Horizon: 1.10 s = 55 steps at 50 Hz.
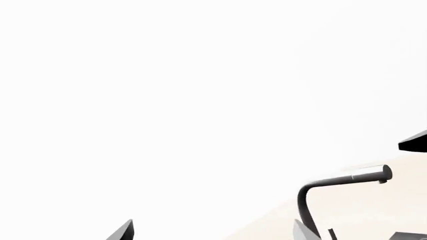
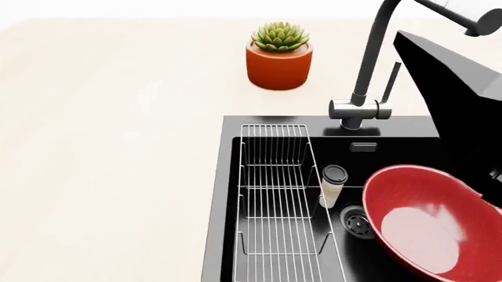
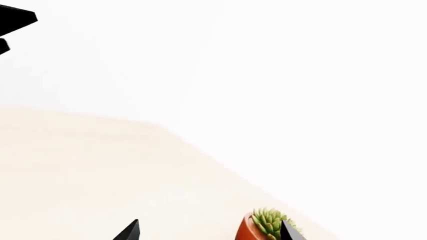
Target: Pick the cup and bowl from the sink and place them on the counter for drying.
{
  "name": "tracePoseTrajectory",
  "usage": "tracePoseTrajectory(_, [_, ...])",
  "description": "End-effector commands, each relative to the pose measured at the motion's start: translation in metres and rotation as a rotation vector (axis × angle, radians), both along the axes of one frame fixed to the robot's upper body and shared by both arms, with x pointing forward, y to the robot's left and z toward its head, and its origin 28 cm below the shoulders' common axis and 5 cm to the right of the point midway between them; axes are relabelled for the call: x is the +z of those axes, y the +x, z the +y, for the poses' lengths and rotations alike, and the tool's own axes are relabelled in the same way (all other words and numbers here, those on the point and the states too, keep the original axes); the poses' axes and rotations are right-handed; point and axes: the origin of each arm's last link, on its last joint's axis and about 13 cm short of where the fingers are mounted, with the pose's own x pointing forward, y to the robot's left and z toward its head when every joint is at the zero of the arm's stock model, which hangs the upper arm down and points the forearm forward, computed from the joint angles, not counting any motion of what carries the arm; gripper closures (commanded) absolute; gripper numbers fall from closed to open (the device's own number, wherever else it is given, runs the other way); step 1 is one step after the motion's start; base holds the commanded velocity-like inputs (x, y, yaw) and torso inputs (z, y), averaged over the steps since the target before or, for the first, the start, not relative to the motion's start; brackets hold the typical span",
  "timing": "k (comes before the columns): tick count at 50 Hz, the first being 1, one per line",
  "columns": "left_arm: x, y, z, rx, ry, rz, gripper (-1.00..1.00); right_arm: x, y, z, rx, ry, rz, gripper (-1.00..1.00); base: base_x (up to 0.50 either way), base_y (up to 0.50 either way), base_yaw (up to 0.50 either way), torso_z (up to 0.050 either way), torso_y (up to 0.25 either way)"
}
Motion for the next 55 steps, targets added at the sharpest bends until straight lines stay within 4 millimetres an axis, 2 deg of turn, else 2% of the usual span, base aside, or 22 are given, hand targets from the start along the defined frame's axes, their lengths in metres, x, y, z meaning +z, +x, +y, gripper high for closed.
tracePoseTrajectory(1, [0.000, 0.000, 0.000, 0.000, 0.001, 0.001, -1.00, -0.004, -0.002, 0.001, 0.030, -0.021, 0.031, -1.00, 0.00, 0.00, 0.00, 0.000, 0.000])
tracePoseTrajectory(39, [-0.001, 0.001, 0.000, -0.002, 0.004, 0.004, -1.00, -0.030, -0.002, 0.002, 0.062, -0.136, 0.251, -1.00, 0.00, 0.00, 0.00, 0.000, 0.000])
tracePoseTrajectory(55, [0.000, 0.001, 0.000, -0.002, 0.003, 0.005, -1.00, -0.052, 0.007, -0.018, -0.102, -0.194, 0.377, -1.00, 0.00, 0.00, 0.00, 0.000, 0.000])
